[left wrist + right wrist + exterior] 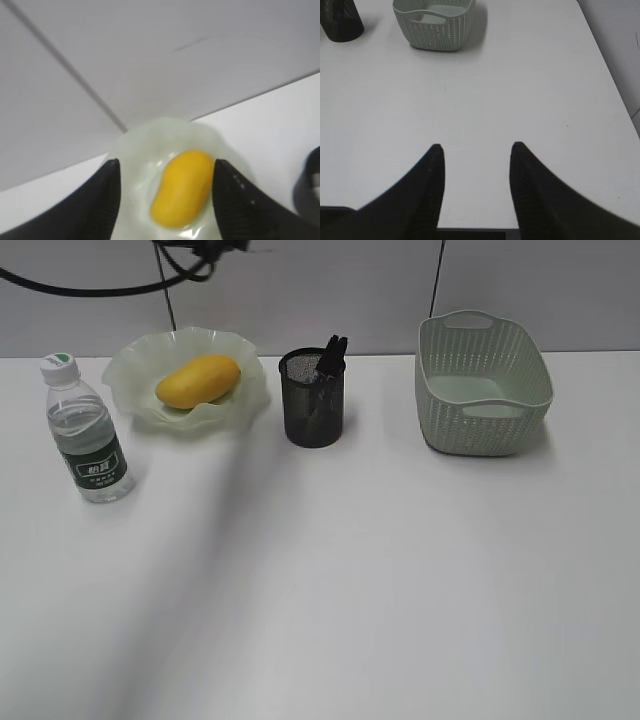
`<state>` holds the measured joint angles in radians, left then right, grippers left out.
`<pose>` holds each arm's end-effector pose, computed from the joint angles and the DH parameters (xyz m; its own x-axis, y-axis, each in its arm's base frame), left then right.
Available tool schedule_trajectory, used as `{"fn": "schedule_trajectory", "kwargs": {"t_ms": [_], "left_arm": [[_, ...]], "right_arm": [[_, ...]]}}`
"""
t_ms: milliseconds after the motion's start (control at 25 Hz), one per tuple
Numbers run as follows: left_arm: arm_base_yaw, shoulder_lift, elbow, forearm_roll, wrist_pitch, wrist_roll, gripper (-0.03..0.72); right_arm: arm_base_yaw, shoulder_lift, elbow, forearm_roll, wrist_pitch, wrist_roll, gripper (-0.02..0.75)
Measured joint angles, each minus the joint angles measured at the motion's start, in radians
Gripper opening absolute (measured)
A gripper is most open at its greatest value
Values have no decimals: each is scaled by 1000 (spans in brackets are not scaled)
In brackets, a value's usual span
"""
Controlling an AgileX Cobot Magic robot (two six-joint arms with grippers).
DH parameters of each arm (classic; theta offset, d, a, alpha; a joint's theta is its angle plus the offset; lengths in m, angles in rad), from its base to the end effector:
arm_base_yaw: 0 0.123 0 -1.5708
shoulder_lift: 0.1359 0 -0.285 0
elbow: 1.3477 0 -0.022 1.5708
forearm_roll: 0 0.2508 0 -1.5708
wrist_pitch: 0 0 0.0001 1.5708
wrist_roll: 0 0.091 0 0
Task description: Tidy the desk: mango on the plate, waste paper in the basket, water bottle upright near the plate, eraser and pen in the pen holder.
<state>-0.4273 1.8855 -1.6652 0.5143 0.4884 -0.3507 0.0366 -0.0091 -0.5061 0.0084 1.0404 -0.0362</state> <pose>0.4185 -0.1674 0.3205 -0.4600 0.3291 -0.8247 0.2792 0.9353 0.2175 -0.0062 0.0004 0.2806 -0.4222 -0.0474 -0.9052 -0.0567 0.9981 -0.0259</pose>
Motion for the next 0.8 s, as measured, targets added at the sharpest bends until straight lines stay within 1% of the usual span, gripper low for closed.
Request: {"fn": "schedule_trajectory", "kwargs": {"t_ms": [80,120,160,280,360,440,520,600,680,800], "left_arm": [[41,-25,-29,-22,141,25,447],[66,-41,-45,-57,207,59,447],[94,-55,-58,-102,268,104,447],[186,-101,-73,-309,432,241,447],[248,-123,-73,-414,549,309,447],[314,-144,-73,-481,669,367,447],[371,-174,-55,-520,705,397,449],[426,-230,11,-553,713,420,449],[462,-324,107,-568,717,433,449],[485,-499,293,-570,721,443,449]], "right_arm": [[0,0,0,0,0,0,351],[0,0,0,0,0,0,351],[0,0,0,0,0,0,351],[0,0,0,0,0,0,351],[0,0,0,0,0,0,351],[0,0,0,0,0,0,351],[0,0,0,0,0,0,351],[0,0,0,0,0,0,351],[0,0,0,0,0,0,351],[0,0,0,0,0,0,351]]}}
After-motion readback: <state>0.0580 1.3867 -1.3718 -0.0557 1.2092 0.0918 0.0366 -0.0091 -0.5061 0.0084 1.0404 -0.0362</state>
